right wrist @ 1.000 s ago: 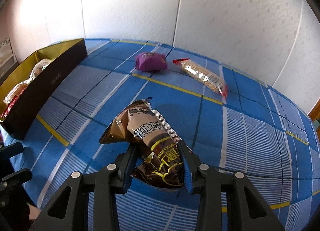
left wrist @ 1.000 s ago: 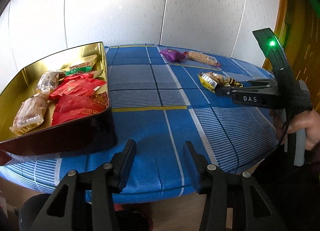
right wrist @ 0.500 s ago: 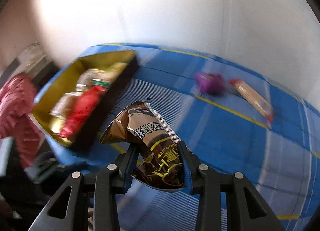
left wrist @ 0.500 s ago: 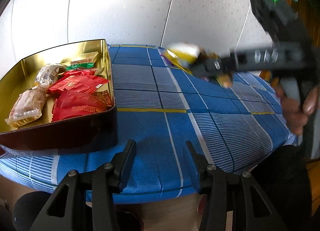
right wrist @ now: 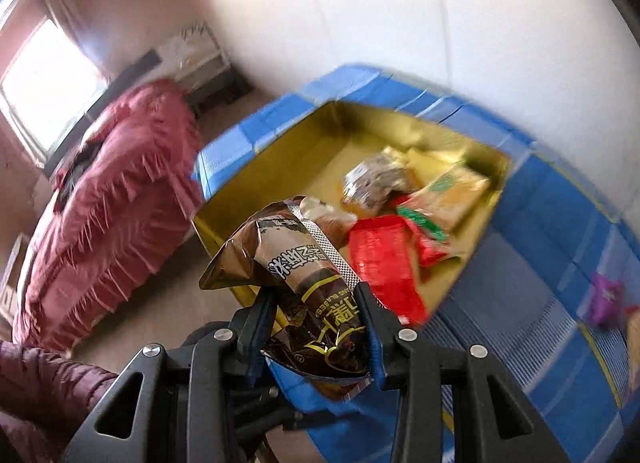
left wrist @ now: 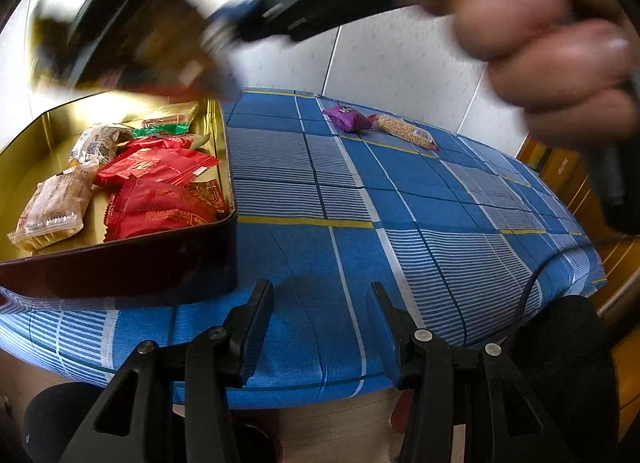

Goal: Organize snacks
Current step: 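Carry the brown printed bag into the tin and open the right gripper, then withdraw the open right gripper from the tin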

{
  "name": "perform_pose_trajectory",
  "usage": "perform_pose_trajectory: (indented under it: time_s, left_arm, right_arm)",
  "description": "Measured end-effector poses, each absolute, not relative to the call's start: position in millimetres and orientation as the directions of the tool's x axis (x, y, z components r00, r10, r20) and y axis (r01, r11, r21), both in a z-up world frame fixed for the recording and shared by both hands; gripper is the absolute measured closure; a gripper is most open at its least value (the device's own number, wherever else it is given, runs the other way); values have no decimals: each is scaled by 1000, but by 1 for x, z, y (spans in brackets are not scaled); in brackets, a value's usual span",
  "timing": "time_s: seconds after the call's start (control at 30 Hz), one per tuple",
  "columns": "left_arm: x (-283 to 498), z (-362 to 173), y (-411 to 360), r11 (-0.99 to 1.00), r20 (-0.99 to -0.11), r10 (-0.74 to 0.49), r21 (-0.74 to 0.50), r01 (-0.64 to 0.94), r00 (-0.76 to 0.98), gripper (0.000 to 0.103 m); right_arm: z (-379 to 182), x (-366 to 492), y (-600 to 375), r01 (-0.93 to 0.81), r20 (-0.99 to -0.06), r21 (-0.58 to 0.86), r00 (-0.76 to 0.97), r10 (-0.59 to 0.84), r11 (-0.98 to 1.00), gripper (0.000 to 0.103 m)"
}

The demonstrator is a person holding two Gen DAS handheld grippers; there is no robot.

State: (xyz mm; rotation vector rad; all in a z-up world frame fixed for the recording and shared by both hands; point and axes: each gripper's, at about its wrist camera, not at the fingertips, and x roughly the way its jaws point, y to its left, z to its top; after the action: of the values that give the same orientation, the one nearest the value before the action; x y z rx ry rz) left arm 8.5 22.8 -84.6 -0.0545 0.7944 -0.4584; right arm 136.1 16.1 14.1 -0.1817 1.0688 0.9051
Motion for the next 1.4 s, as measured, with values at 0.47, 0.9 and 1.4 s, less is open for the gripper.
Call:
perform_pose_trajectory:
  time_s: [0.47,0.9,1.4]
  left_arm:
    - [8,-83,24,904,-673,-415,-227,363,613,54]
    - [11,-86,15,910,-677,-393,-191,367,621,54]
    - [11,-88,15,910,-679,-384,-163,381,626,54]
  right_arm:
    - [-6,153,-1,-653,-802,362,146,580,665,56]
    - [4,130,-63,-568,-791,267,332,514,778,56]
    - [-37,94,-159,-291,-824,96,513,239,952,56]
